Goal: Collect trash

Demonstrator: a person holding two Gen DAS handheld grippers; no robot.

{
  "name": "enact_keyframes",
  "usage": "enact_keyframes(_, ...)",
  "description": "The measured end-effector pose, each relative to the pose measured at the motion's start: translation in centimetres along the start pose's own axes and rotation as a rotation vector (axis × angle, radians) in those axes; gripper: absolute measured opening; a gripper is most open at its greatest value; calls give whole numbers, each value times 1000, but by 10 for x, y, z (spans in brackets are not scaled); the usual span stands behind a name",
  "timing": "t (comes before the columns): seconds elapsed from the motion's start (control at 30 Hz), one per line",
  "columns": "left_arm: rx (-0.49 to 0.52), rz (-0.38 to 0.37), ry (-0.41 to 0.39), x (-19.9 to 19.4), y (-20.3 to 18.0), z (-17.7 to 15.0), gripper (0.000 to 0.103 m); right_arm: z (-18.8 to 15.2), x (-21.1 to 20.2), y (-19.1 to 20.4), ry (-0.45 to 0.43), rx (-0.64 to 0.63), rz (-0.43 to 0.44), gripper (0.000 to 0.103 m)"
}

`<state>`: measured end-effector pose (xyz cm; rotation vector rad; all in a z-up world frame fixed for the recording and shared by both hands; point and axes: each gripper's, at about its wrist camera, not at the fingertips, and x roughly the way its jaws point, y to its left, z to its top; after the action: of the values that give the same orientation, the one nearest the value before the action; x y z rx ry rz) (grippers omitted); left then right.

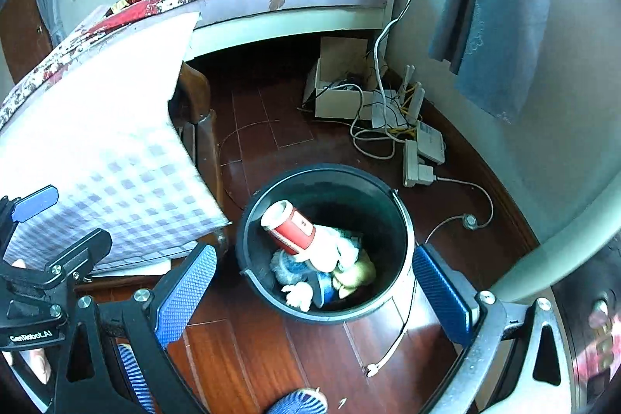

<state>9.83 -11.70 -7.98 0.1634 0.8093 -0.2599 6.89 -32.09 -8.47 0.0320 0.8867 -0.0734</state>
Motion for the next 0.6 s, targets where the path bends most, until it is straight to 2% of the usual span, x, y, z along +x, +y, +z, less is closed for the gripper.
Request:
enact_keyframes(0.27, -43, 20, -90, -65, 15, 1, 102, 8, -63, 22, -57, 23, -7, 102)
enact_keyframes(0.6, -55, 22, -219, -135, 12, 2, 102, 4, -146, 47, -185, 9, -31, 102)
